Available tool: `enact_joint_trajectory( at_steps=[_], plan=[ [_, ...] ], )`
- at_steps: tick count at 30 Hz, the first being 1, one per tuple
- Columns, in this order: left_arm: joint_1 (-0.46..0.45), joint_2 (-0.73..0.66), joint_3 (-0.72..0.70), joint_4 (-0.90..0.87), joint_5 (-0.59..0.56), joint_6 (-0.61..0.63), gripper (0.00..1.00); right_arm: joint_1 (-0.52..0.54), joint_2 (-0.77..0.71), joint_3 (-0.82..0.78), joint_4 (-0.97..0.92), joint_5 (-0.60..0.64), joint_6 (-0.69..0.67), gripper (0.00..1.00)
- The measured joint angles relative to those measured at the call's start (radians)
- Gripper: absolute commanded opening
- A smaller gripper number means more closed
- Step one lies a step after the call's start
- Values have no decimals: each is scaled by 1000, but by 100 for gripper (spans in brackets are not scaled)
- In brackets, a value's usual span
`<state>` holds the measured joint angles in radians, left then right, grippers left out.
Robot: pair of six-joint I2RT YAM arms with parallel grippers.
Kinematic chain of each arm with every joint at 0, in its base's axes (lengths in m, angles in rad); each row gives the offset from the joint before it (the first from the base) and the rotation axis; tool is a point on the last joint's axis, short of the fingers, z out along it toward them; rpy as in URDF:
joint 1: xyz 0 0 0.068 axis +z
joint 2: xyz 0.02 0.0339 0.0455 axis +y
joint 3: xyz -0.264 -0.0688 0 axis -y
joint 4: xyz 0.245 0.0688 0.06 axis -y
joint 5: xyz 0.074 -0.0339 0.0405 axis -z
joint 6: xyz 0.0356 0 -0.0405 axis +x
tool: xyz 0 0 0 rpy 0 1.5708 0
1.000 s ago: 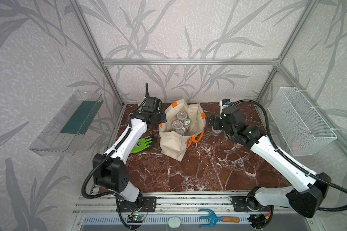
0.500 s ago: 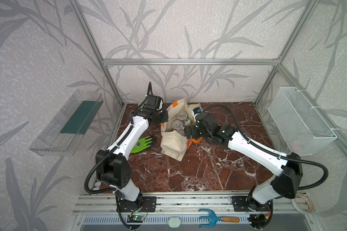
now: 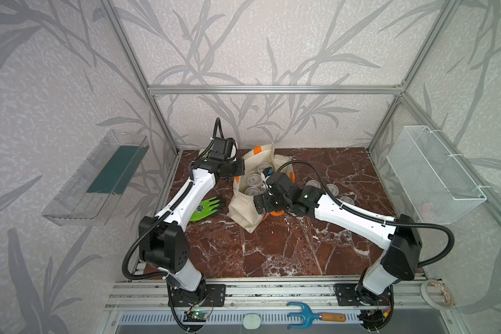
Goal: Take out the seed jars from the canvas bag
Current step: Adjust the canvas bag at the center of the board, then pick up the seed jar from the canvas bag.
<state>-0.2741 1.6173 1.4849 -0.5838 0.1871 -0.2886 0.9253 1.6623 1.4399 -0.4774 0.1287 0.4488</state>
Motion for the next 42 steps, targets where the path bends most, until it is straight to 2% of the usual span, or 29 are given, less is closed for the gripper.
enact_joint_trajectory(
  at_steps=[5, 12, 24, 42],
  plan=[
    [0, -30, -57, 55, 1, 2, 0, -43, 0, 24, -6, -6, 10, 99],
    [-1, -41, -84, 95, 7, 2, 0, -92, 15, 159, -25, 47, 23, 99],
    [-1, -73, -118, 126, 16, 8, 0, -112, 294, 348, -81, 98, 58, 99],
    [-2, -77, -121, 126, 24, 17, 0, -170, 354, 395, -80, 191, 132, 99]
  ],
)
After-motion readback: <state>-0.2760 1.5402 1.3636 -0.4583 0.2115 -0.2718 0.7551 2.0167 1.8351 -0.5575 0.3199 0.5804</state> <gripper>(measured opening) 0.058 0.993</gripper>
